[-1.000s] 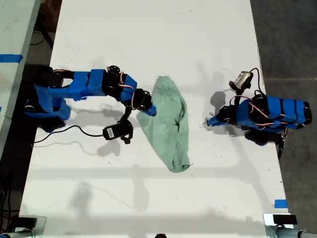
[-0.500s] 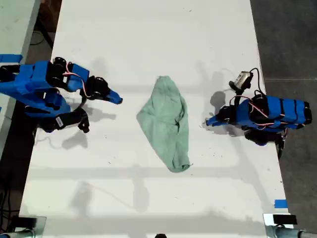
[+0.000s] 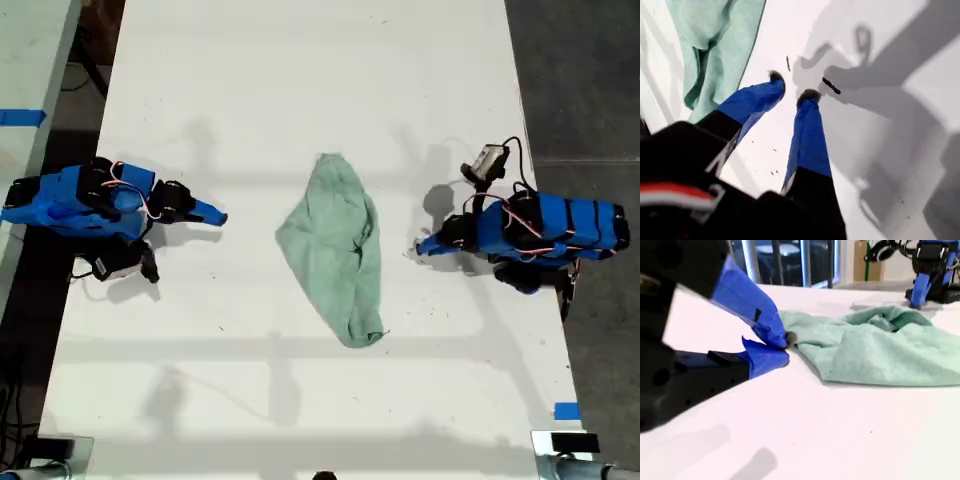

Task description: Fold t shirt

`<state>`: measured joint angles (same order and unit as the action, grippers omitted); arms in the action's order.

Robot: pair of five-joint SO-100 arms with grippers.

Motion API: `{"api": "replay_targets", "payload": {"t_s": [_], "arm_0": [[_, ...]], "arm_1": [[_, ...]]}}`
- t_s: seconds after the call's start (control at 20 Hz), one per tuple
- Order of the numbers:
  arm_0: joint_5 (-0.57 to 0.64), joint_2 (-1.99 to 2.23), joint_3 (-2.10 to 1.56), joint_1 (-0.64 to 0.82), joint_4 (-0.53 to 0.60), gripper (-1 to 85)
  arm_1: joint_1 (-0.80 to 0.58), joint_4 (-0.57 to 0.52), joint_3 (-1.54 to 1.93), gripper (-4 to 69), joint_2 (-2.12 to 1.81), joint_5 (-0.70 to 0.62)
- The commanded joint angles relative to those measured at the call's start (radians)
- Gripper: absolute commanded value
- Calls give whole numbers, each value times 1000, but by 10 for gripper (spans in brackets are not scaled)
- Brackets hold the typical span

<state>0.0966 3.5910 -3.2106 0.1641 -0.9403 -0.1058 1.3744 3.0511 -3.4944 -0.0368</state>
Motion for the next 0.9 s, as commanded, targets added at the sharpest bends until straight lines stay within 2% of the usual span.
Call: {"api": "replay_targets", "payload": {"t_s": [0.0,0.15,0.35,0.6,0.85], "arm_0": [[-34,15,-11,14,-12,0],[-43,15,-12,17,-18,0],[-57,15,-12,20,-28,0],[-71,15,-12,25,-34,0],[-74,15,-12,26,-37,0]], "arm_1": [[14,-8,38,42,-11,-5],[9,-8,38,38,-11,0],[6,-8,38,96,-11,17],[6,-8,40,29,-11,14],[6,-8,40,22,-11,12]]}}
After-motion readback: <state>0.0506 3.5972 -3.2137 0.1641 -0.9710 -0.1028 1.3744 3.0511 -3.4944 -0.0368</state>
